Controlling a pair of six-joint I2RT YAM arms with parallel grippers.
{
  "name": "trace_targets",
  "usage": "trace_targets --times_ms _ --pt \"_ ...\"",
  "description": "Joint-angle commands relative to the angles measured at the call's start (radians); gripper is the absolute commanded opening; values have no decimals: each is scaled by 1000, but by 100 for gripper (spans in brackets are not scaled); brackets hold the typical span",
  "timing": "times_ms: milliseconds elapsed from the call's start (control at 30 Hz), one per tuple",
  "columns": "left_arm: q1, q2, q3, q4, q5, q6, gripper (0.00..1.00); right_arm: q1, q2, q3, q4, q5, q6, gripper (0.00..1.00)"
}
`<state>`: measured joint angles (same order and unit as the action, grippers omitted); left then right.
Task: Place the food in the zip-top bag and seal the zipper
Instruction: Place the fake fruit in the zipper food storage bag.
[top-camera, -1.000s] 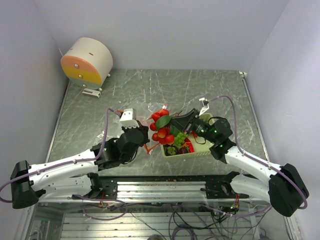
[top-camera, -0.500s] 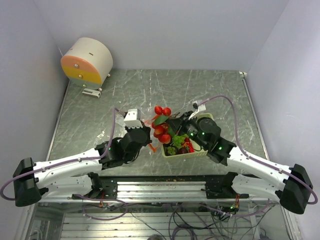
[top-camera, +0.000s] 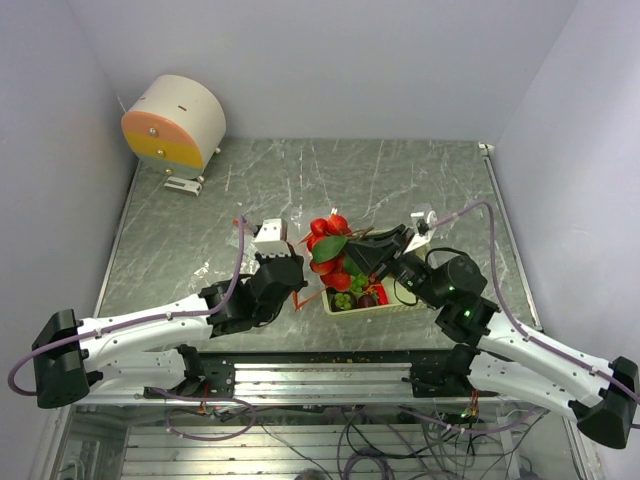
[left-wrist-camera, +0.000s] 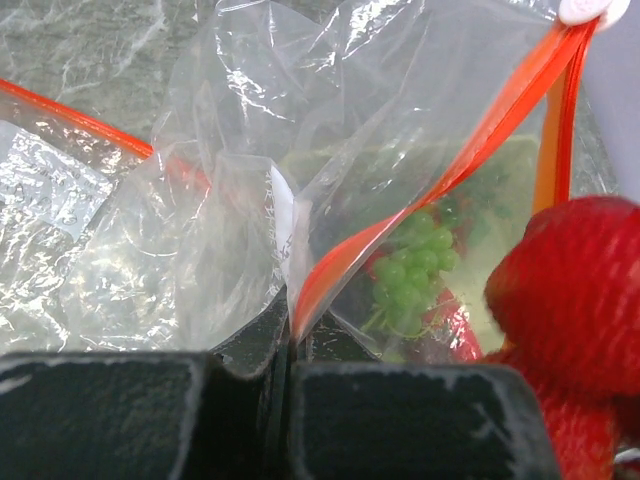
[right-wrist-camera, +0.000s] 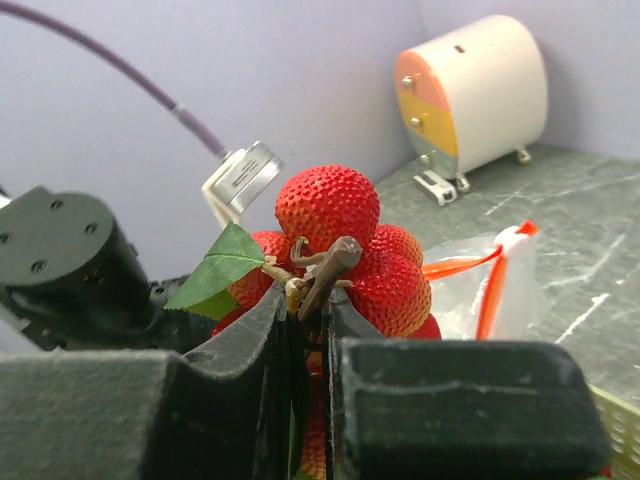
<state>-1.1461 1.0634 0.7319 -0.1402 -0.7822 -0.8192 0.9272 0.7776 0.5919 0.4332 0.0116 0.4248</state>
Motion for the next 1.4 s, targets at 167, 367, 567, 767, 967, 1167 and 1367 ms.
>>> trace_targets --times_ms 167,367,567,767,967,1167,1367 --pt "2 -12 38 26 -4 -12 7 4 -31 -70 267 -259 11 0" --pt "3 -60 40 44 34 -8 7 4 3 -145 396 -187 41 0" --pt "3 -95 32 70 80 -19 7 4 123 -195 523 -74 61 0" --pt "3 -119 26 73 116 -24 7 6 149 -207 388 218 44 0" --pt "3 -142 24 -4 49 -19 7 8 69 -142 63 449 13 0" --pt "2 -165 45 -63 -33 4 7 15 127 -91 -112 520 33 0" --pt "3 -161 55 -96 -79 16 7 65 134 -58 -88 437 -16 0"
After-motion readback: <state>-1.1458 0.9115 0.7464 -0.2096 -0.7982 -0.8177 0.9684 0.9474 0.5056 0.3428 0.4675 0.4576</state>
